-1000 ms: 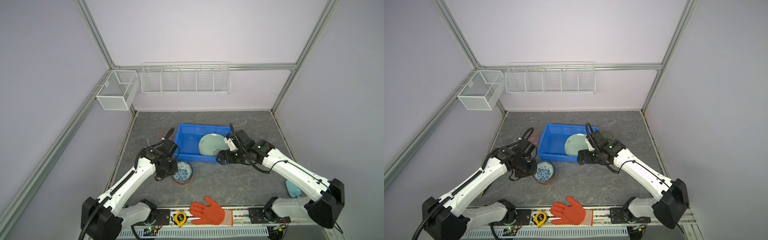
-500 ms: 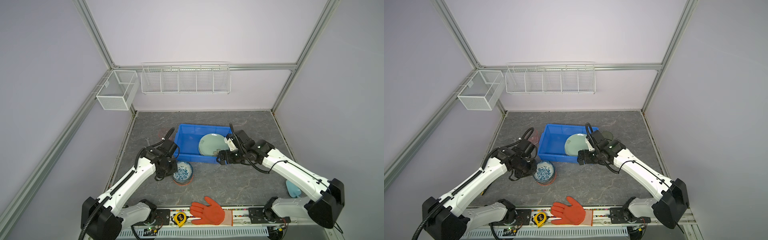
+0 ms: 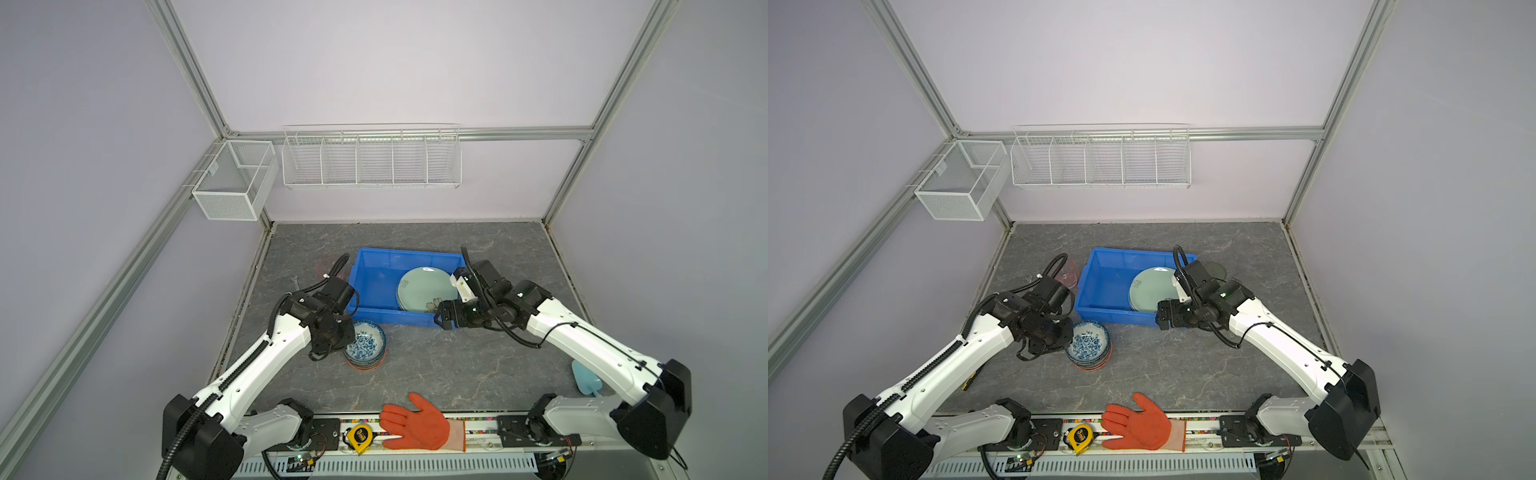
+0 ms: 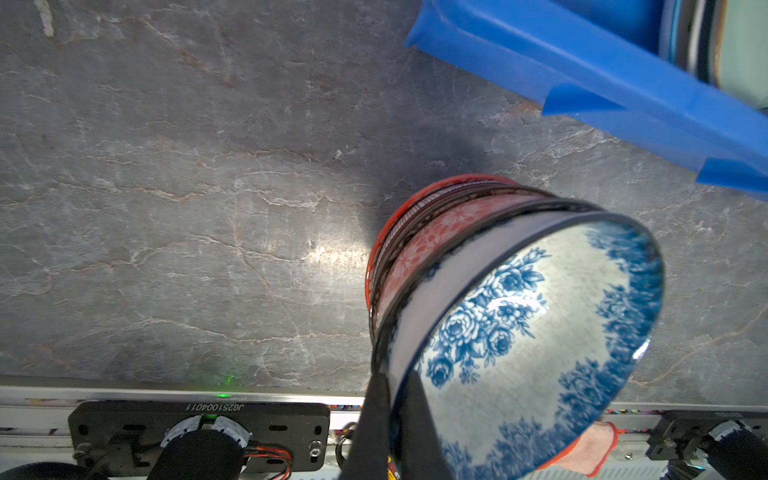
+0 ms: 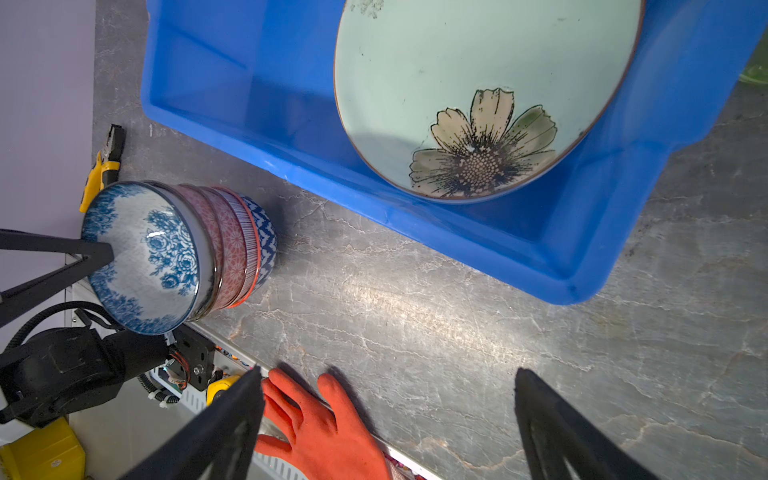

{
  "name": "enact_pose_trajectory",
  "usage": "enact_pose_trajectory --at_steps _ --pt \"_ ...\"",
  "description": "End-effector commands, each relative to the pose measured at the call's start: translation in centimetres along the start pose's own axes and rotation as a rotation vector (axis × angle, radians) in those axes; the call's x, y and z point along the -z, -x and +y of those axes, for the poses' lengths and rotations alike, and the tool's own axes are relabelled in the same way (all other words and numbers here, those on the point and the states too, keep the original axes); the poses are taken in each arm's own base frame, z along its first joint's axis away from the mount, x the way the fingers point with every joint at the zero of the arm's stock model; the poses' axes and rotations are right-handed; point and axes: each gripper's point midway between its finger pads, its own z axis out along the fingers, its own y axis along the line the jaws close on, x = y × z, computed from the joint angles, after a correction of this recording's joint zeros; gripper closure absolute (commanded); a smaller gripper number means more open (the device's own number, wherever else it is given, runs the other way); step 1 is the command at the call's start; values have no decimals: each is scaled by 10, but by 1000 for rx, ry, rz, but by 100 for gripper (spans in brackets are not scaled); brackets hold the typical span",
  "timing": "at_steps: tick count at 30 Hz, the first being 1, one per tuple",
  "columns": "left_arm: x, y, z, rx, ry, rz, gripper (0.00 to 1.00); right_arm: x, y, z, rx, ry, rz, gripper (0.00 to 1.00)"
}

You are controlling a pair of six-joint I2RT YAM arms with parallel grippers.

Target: Place the mixed dishes into the plastic bin

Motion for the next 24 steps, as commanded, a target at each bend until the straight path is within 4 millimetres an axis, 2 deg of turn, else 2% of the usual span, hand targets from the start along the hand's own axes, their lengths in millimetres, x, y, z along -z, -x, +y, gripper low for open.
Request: enact_pose_trajectory --at_steps 1,14,18,24 --pt "17 7 -10 10 -58 -41 100 3 -2 -1 6 11 -7 5" --pt "31 11 -19 17 -109 -70 100 5 -2 7 15 49 6 4" --pt "40 14 -24 26 -135 -89 100 5 0 18 39 73 13 4" --pt "51 21 -38 38 -191 -112 100 6 3 46 104 101 24 2"
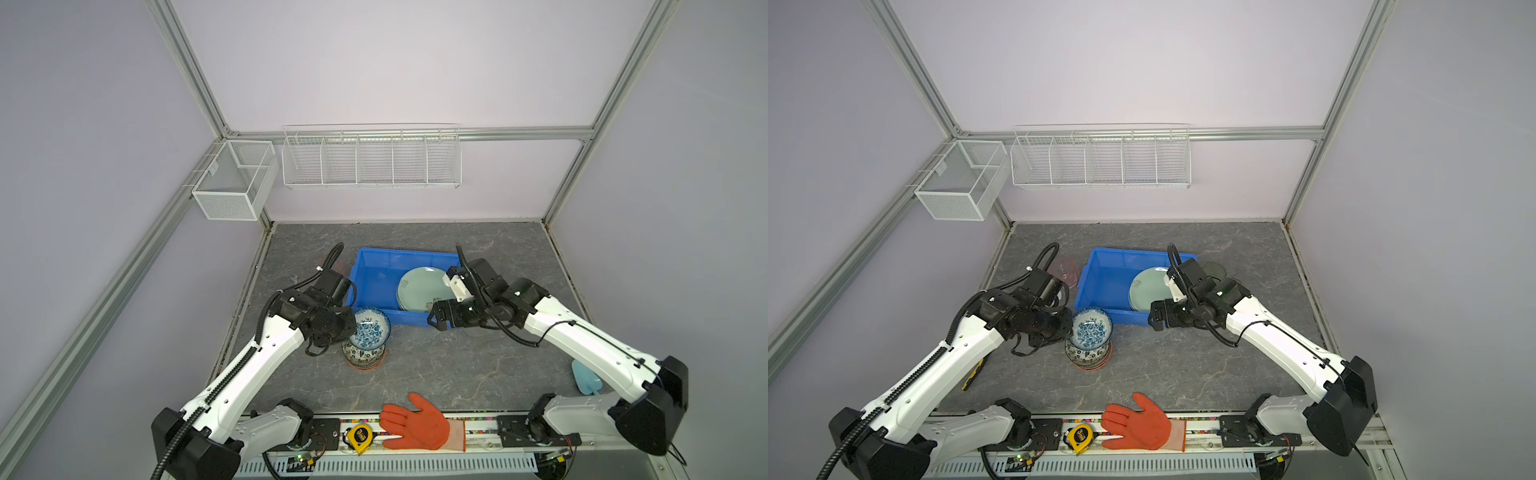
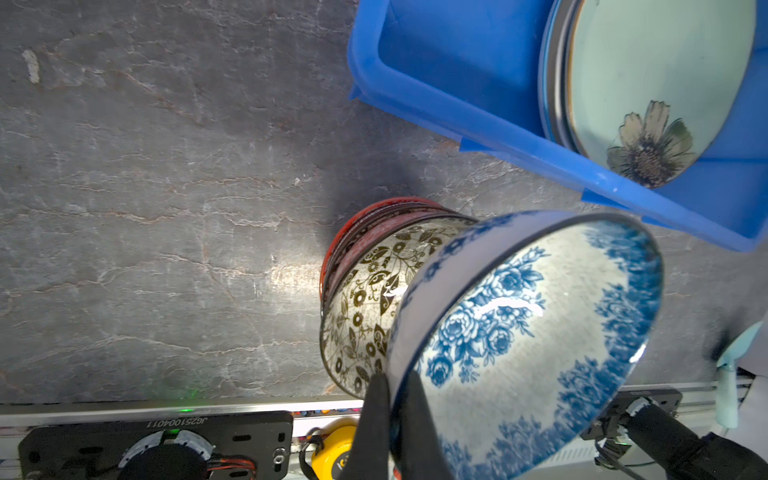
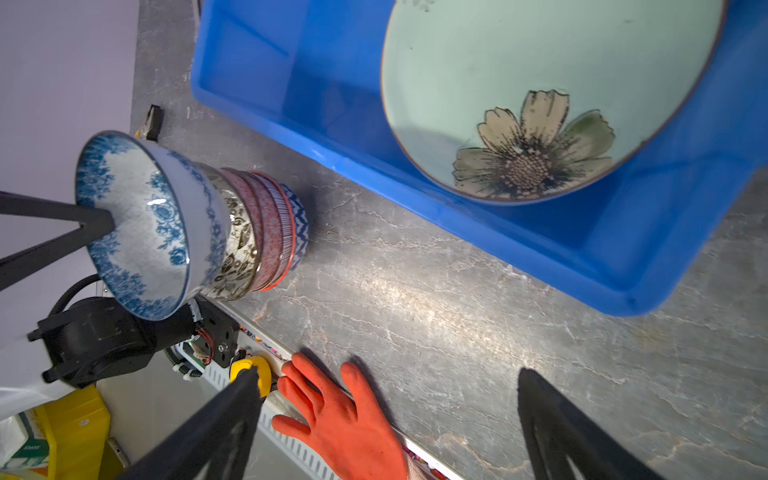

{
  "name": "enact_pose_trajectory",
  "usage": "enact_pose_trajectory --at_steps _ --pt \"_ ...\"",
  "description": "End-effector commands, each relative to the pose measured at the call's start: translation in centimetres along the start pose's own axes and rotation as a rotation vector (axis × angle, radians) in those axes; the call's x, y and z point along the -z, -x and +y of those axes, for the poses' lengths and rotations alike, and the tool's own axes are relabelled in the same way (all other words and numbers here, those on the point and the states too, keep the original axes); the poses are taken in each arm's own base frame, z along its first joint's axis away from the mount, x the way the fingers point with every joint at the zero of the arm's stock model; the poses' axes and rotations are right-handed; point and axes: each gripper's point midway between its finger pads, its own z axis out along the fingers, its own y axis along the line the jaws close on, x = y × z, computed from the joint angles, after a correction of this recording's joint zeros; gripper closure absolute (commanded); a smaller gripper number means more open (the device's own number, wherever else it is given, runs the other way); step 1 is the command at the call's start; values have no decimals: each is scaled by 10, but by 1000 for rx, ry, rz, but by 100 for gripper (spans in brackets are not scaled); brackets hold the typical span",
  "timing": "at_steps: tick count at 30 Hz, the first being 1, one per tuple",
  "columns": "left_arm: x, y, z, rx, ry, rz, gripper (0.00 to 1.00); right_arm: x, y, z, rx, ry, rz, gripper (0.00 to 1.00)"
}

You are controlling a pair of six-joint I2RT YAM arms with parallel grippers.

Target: Place the mixed dishes into the plastic bin

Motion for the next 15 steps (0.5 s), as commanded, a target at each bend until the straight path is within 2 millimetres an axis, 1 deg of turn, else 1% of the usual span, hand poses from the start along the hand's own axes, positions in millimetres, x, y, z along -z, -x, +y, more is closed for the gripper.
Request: enact_pose_trajectory --at_steps 1,8,15 --pt "17 9 -18 14 -73 -43 100 0 5 21 55 33 6 2" --pt "16 15 -39 -6 -116 -50 100 -10 10 56 131 46 24 0" --pt "9 19 -57 -30 -142 -48 100 -25 17 74 157 54 47 4"
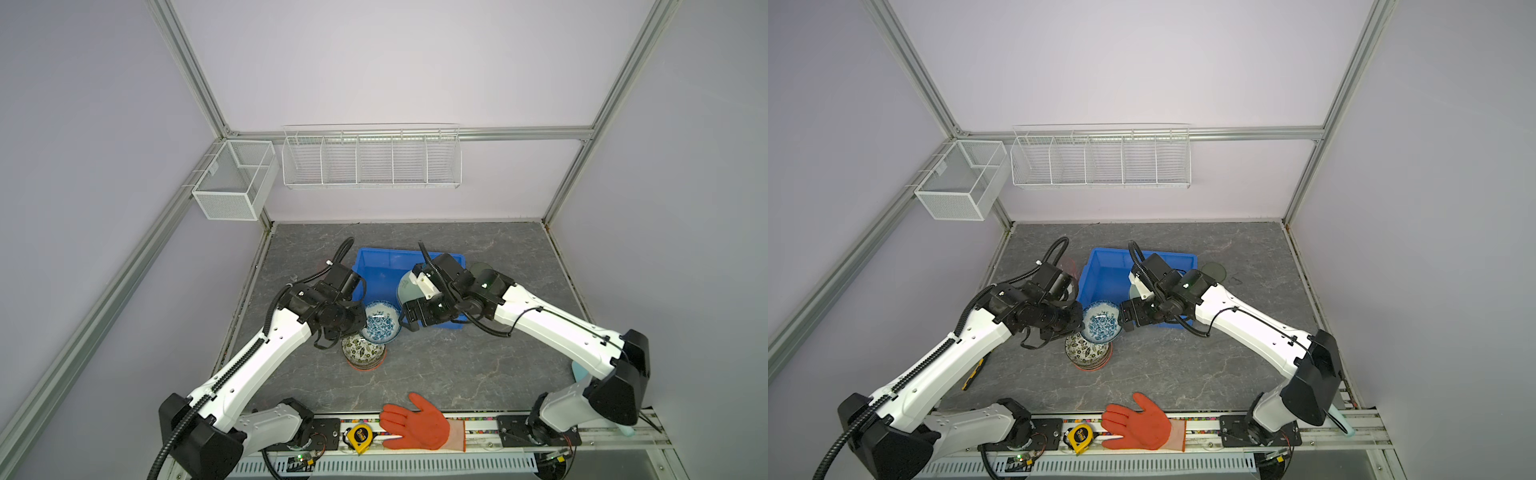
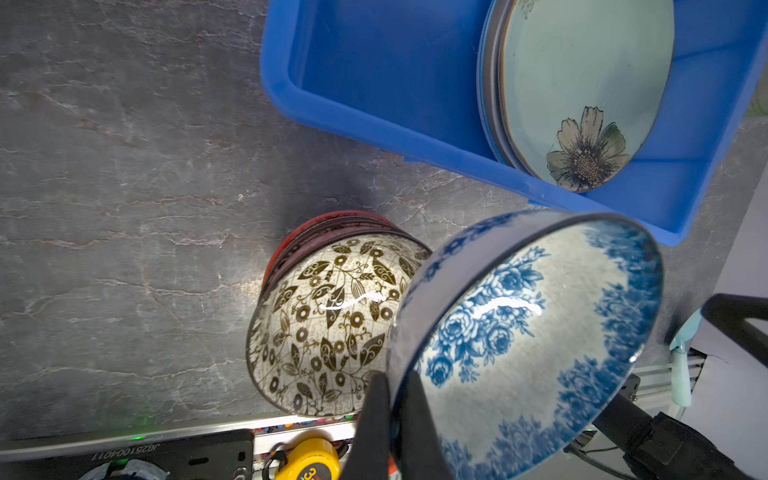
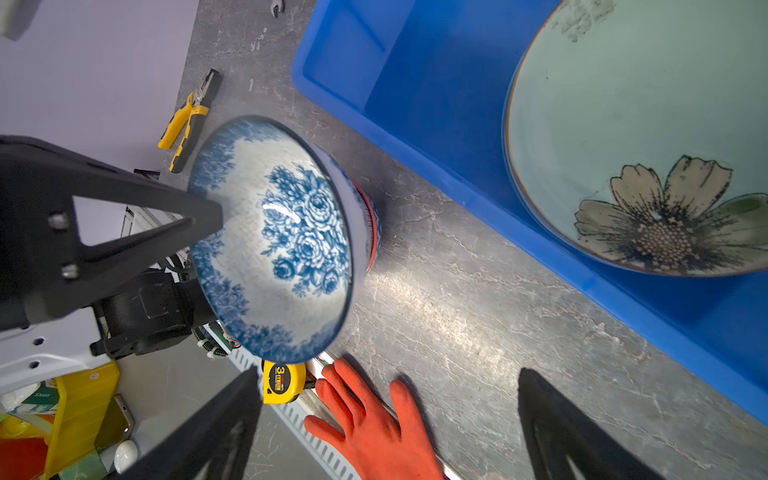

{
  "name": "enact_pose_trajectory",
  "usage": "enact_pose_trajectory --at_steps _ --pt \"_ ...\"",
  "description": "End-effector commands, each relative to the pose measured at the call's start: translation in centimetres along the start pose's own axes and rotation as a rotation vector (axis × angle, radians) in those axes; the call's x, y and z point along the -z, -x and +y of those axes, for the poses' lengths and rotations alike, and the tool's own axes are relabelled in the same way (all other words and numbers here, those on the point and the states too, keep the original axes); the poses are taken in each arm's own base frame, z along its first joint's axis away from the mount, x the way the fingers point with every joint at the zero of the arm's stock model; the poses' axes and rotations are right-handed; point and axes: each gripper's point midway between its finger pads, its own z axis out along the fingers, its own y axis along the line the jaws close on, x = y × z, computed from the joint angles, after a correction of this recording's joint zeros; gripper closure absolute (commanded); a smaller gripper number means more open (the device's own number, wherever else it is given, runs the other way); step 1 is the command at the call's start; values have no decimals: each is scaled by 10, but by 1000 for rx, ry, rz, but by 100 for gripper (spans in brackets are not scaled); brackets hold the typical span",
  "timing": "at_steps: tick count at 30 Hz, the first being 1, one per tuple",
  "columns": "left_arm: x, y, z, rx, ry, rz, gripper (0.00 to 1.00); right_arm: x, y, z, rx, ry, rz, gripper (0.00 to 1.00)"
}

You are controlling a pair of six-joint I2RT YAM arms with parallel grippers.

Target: Place the mixed dishes into the plastic bin

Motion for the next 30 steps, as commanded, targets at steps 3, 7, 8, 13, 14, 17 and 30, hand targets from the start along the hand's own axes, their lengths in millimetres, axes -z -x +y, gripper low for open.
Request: enact_pose_trajectory --at_steps 3,7,8,13,14,17,30 --pt "10 16 -29 -17 -87 -52 100 -7 7 8 28 1 8 7" --pt "9 18 -35 -28 -95 -51 100 -13 8 9 26 -3 21 12" --pt "9 18 -36 -32 -97 -50 100 -15 8 9 27 -3 26 16" --pt "8 18 -38 -43 -102 -42 100 -19 9 8 29 -11 31 31" --pt "8 17 -38 -44 -103 -40 100 -20 9 7 29 -15 35 33" --pt "6 16 -40 -50 -113 -35 100 -22 10 7 32 -22 40 37" --pt "3 12 -36 -55 -106 -22 100 -28 18 -3 31 -94 34 60"
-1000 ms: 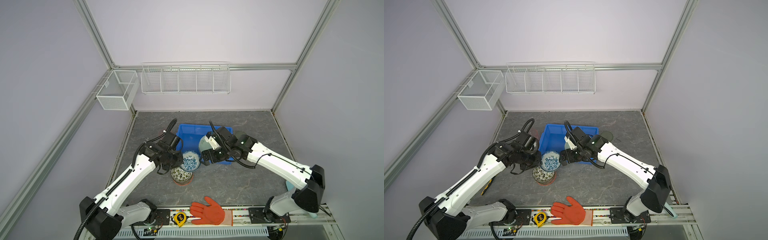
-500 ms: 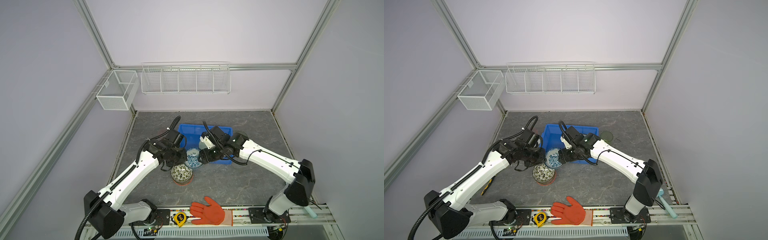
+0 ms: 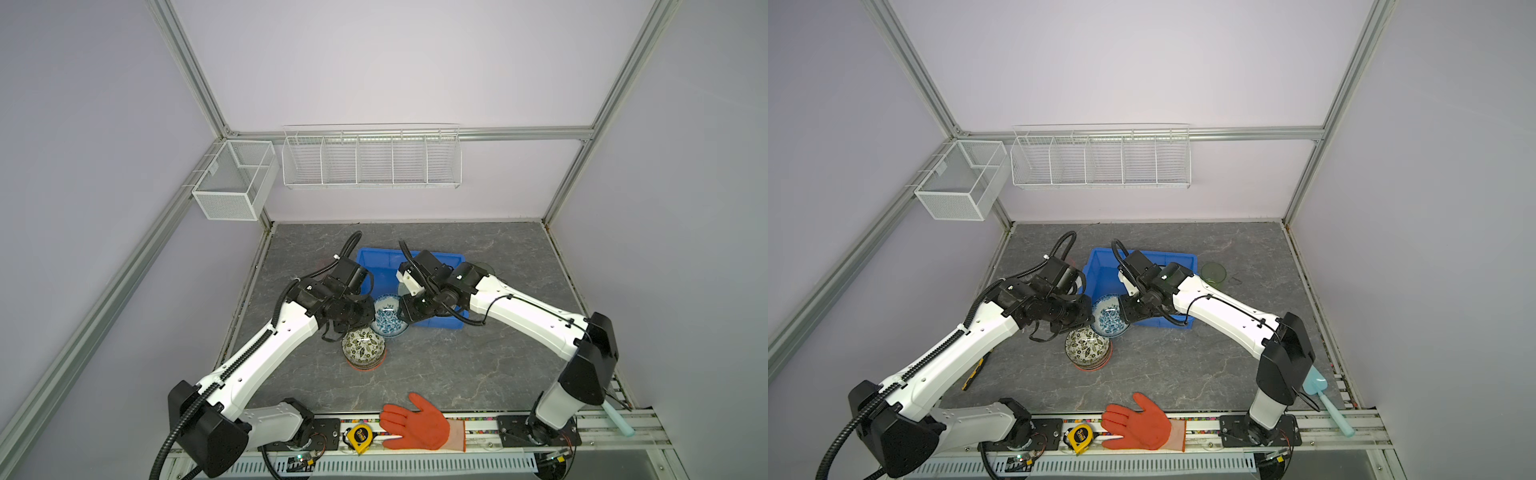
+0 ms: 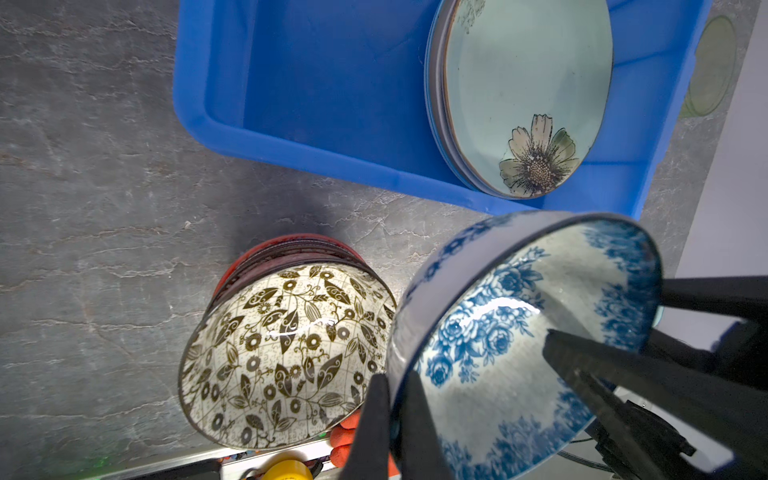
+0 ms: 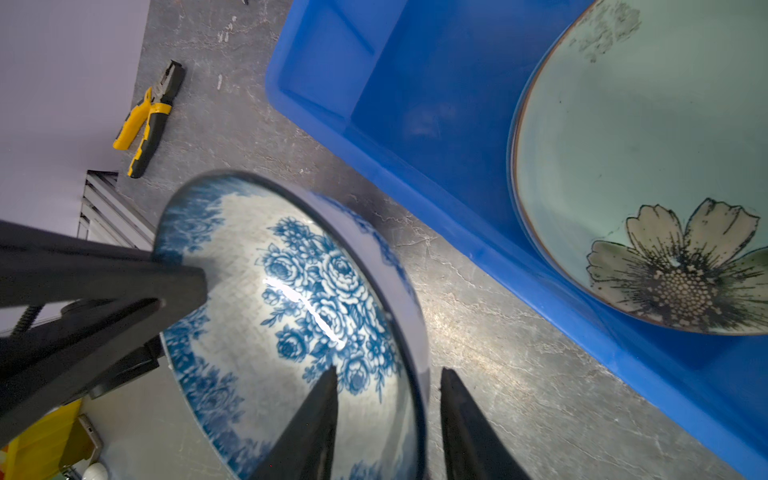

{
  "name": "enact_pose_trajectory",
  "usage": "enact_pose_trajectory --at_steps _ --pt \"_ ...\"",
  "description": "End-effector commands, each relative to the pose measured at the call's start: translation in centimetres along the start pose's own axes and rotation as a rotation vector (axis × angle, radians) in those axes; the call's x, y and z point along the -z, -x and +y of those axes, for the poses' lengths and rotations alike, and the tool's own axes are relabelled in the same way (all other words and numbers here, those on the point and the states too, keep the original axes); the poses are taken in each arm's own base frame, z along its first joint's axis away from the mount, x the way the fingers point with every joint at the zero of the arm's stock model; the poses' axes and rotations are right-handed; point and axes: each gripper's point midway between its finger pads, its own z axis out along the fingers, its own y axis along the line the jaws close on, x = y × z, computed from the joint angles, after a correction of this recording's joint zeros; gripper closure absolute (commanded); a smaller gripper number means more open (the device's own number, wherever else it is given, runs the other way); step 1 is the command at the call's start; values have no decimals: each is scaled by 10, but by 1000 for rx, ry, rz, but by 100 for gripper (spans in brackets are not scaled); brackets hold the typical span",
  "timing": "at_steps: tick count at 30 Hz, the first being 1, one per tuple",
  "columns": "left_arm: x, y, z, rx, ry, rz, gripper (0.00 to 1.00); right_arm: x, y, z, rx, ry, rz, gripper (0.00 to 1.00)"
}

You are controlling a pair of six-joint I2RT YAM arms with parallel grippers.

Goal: Place the mixed dishes into the plastic bin
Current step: 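Grasp the bowl rim with the right gripper while the left gripper releases it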

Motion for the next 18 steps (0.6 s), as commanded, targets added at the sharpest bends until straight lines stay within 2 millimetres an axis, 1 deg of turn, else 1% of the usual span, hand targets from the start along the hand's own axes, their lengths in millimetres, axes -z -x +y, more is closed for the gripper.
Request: enact_pose_trajectory --at_steps 1,5,13,17,18 --pt "6 2 -11 -25 -44 -13 100 4 3 -1 10 -33 -11 61" --pt "6 3 -11 -27 -46 -14 100 6 5 -5 10 -53 -25 71" --pt "6 2 -12 -26 -51 -13 100 1 8 -5 13 -55 -25 82" --pt "5 1 -11 -23 -50 -12 100 1 11 -4 12 -51 -33 93" --pt "5 2 -11 -19 -52 -14 100 3 12 -4 12 -52 -41 93"
